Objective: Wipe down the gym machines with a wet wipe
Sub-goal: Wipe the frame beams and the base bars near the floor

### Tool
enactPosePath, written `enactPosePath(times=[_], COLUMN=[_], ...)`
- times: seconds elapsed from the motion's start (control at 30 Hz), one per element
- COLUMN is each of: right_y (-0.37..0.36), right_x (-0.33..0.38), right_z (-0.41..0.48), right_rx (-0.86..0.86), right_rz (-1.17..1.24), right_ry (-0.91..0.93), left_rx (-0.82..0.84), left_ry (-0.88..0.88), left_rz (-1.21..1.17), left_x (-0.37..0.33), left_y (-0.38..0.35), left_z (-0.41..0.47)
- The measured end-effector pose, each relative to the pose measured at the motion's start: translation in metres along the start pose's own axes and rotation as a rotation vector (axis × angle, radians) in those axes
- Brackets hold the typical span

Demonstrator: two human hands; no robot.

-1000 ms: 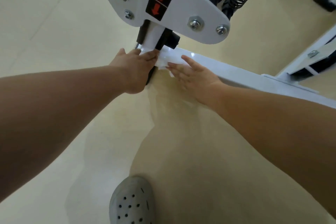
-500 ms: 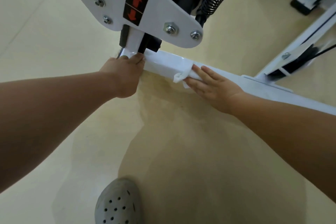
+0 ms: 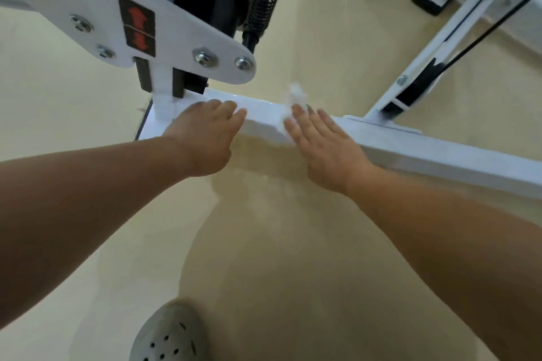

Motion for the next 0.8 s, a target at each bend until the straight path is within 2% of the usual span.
enactPosePath(times=[0.07,0.13,0.23,0.33,0.43,0.6,0.7,0.8], right_y=[-0.027,-0.041,-0.035,-0.015,0.005,-0.030,-0.034,-0.019], right_x=[-0.034,-0.042,-0.036,-0.015,0.003,-0.035,-0.049,-0.035], right_z=[-0.041,-0.062,-0.047,0.000,0.026,-0.034,-0.045,-0.012], right_rx=[0.106,0.210,0.225,0.210,0.192,0.189,0.188,0.227], right_rz=[0.137,0.196,0.328,0.460,0.465,0.485,0.400,0.435], right_ry=[-0.185,-0.239,-0.309,-0.283,-0.189,-0.340,-0.301,-0.295], left_rx=[0.054,0.116,0.179,0.173,0.141,0.143,0.183,0.203], left_ry=[-0.017,0.003,0.058,0.072,0.044,0.038,0.019,0.010], left_rz=[-0.030,-0.070,-0.116,-0.130,-0.102,-0.081,-0.058,-0.161], left_x=[-0.019,-0.034,-0.049,-0.049,-0.040,-0.044,-0.044,-0.037], left_y=[-0.006,-0.014,-0.024,-0.024,-0.024,-0.029,-0.030,-0.025], left_z=[0.014,0.025,0.030,0.030,0.030,0.030,0.028,0.024])
Point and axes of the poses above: each hand's wrist, its own z-axis towards the middle knuckle, its own y-axis out of the back of the hand, x = y × z, the point moved 10 cm from there along z, towards the middle knuckle, and after that the axes turned 9 degrees about -z, right-handed, at the moved point
